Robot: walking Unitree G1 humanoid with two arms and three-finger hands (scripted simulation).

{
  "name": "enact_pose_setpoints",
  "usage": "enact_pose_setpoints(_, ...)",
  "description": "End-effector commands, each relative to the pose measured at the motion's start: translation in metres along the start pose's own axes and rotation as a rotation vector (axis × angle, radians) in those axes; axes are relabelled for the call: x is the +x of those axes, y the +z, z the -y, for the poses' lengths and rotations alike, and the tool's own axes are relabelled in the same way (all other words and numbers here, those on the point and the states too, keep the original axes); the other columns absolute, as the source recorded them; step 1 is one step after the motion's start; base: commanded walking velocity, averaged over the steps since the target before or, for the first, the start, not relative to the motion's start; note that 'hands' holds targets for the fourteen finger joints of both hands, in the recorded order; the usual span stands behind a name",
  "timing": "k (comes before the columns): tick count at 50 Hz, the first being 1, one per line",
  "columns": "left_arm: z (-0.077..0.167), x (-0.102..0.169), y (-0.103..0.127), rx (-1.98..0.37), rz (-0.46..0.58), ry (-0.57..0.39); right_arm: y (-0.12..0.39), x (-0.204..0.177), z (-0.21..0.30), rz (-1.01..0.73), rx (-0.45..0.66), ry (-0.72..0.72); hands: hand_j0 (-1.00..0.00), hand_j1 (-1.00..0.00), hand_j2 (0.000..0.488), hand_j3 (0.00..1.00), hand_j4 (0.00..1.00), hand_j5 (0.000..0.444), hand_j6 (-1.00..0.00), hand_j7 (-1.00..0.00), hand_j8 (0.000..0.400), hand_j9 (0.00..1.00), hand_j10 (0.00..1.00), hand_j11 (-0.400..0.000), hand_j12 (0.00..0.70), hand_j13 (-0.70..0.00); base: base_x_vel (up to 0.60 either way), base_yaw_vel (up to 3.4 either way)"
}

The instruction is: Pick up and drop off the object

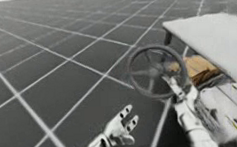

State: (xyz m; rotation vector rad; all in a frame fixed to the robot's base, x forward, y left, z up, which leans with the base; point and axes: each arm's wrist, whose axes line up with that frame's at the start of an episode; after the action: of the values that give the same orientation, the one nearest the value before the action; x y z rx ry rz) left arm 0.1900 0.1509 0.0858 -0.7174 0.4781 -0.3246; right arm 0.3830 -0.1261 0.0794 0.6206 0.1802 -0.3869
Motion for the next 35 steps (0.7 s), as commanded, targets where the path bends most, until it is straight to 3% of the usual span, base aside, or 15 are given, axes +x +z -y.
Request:
enact_pose_setpoints(1, 0.0005, -0.0007, -0.0002, -0.003, 0.004, -0.008, 0.0069, -0.0014, -0.0042, 0.026, 0.009, 0.013, 0.0, 0.0, 0.0, 1.0, 1.0, 0.0, 0.0, 0.0, 0.0, 1.0, 1.0, -0.4, 0.0, -0.7, 0.2, -1.77)
enact_pose_setpoints(35, 0.0005, -0.0007, -0.0002, -0.003, 0.004, -0.008, 0.0069, -0.0014, -0.0042, 0.026, 0.009, 0.013, 0.0, 0.0, 0.0, 1.0, 1.0, 0.0, 0.0, 0.0, 0.0, 1.0, 1.0, -0.4, 0.0, -0.7, 0.24, -1.0)
